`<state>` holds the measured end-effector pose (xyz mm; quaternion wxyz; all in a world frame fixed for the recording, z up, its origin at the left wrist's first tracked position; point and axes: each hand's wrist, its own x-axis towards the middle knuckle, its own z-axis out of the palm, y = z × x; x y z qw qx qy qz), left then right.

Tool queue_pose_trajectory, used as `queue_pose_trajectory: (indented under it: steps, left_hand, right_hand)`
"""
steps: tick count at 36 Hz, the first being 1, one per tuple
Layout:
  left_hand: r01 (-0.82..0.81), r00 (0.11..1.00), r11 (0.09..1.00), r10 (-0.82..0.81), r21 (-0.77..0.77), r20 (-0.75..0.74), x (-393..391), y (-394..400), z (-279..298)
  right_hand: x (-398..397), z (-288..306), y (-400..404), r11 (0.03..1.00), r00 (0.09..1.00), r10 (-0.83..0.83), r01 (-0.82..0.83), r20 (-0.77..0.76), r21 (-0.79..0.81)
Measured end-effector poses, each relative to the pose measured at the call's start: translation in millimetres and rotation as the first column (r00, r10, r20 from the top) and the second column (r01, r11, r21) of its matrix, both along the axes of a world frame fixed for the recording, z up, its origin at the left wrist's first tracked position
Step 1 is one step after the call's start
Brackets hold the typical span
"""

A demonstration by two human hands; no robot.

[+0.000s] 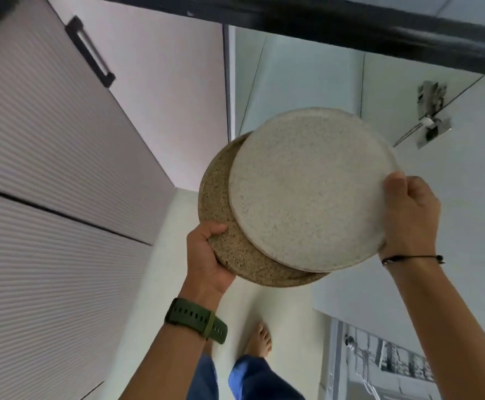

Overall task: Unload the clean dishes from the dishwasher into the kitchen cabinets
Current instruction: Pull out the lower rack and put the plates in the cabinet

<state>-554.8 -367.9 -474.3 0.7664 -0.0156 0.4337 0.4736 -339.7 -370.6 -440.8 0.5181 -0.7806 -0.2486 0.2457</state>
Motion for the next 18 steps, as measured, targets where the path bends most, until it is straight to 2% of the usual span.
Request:
queue_pose_trajectory:
  steps: [5,8,10,13,18]
  left_hand:
    - [-0.010,1.000,0.998,0.009,-0.062,-0.018,15,16,-37]
    - [-0.002,0.999,0.996,-0.001,-0.084,-0.040,19,30,-62]
    - [0.006,0.998,0.995,-0.013,-0.098,-0.068,20,37,-80]
    - [0.027,0.996,0.992,-0.037,-0.124,-0.080,18,44,-107]
    - [0.057,0.995,0.990,-0.066,-0.125,-0.073,17,50,-143]
  right_hand:
    - [26,-21,13,0.998,0.981,0.013,-0.023,-0.196,-0.053]
    - [39,-32,27,0.996,0.919,0.053,-0.078,-0.390,-0.050]
    - [46,-39,41,0.989,0.901,0.101,-0.137,-0.422,-0.056]
    - [55,-48,68,0.977,0.933,0.174,-0.205,-0.316,-0.066]
    - [54,-51,124,0.958,0.958,0.284,-0.283,0.028,-0.040]
